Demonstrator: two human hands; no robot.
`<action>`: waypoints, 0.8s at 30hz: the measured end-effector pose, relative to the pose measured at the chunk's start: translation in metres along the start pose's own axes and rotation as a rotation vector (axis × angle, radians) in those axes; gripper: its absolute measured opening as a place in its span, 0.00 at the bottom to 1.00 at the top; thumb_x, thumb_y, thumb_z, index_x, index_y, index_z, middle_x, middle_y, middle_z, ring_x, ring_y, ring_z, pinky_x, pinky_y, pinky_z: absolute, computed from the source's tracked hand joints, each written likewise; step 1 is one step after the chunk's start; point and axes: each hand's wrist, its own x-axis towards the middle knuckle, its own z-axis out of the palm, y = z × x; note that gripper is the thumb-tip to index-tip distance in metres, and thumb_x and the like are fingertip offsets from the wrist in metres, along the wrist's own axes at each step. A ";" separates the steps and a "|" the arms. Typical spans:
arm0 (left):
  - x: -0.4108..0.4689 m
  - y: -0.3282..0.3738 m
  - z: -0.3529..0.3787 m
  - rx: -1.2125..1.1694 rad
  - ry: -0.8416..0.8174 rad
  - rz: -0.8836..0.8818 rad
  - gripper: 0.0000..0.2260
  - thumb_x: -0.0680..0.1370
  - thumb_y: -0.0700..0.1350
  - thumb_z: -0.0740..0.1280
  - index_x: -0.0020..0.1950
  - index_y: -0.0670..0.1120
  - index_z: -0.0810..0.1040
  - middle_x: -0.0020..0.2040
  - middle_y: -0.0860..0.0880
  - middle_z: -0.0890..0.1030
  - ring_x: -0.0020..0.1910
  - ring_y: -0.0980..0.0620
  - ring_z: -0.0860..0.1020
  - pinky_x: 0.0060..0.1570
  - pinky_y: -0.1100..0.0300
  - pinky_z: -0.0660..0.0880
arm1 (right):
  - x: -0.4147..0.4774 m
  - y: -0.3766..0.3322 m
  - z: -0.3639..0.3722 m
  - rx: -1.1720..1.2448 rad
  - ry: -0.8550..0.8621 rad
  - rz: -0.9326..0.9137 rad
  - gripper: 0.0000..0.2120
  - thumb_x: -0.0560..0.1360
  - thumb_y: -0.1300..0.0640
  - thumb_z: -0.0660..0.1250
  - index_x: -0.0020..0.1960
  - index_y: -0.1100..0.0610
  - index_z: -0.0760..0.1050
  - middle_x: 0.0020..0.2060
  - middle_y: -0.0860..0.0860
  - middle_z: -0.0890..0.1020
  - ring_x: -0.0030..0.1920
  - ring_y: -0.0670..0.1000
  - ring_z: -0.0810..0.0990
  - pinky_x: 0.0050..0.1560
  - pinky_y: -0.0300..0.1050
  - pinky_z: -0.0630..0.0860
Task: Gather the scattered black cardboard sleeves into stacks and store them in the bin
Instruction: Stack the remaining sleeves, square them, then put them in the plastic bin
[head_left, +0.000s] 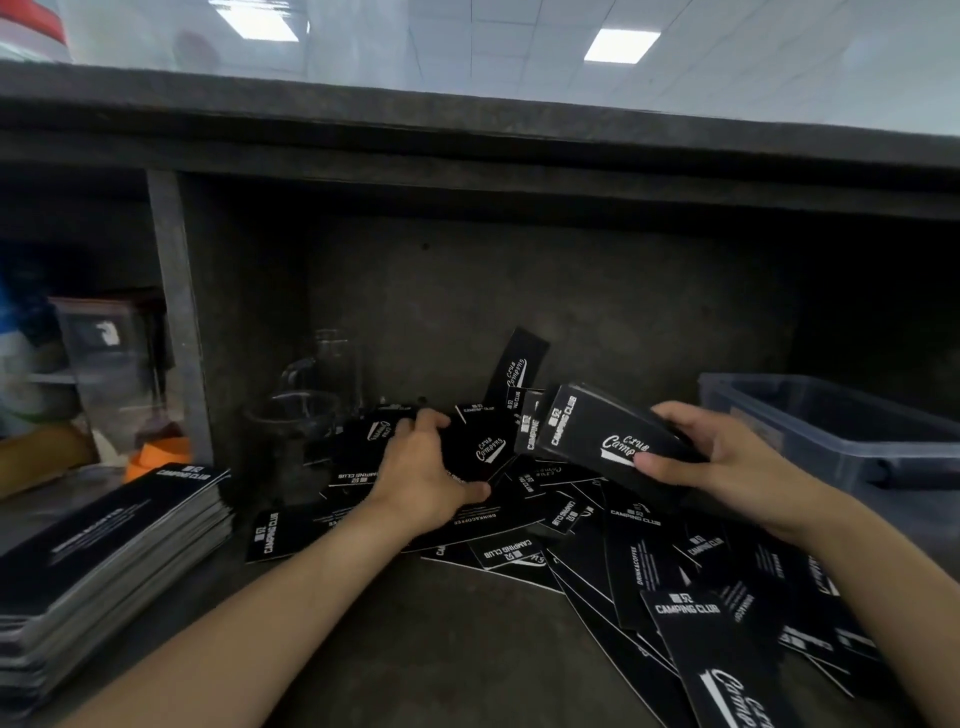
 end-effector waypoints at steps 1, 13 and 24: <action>0.002 -0.001 -0.004 -0.067 -0.025 -0.052 0.44 0.64 0.50 0.84 0.75 0.48 0.66 0.67 0.47 0.72 0.66 0.47 0.74 0.69 0.54 0.71 | -0.001 -0.002 0.000 -0.009 -0.036 0.010 0.15 0.75 0.60 0.73 0.60 0.55 0.79 0.53 0.52 0.87 0.55 0.52 0.86 0.55 0.44 0.83; 0.002 -0.016 -0.042 -0.398 0.030 0.061 0.23 0.72 0.31 0.73 0.58 0.55 0.78 0.53 0.48 0.83 0.54 0.49 0.82 0.61 0.51 0.79 | -0.002 -0.005 0.016 -0.162 -0.214 -0.035 0.14 0.74 0.58 0.75 0.59 0.54 0.80 0.59 0.47 0.84 0.60 0.47 0.83 0.62 0.44 0.79; -0.029 0.015 -0.046 -0.491 -0.401 0.254 0.24 0.77 0.26 0.59 0.64 0.47 0.82 0.58 0.49 0.85 0.61 0.54 0.81 0.61 0.63 0.76 | -0.002 -0.006 0.032 -0.143 -0.234 -0.035 0.19 0.72 0.59 0.77 0.58 0.56 0.73 0.56 0.48 0.85 0.59 0.47 0.84 0.62 0.41 0.78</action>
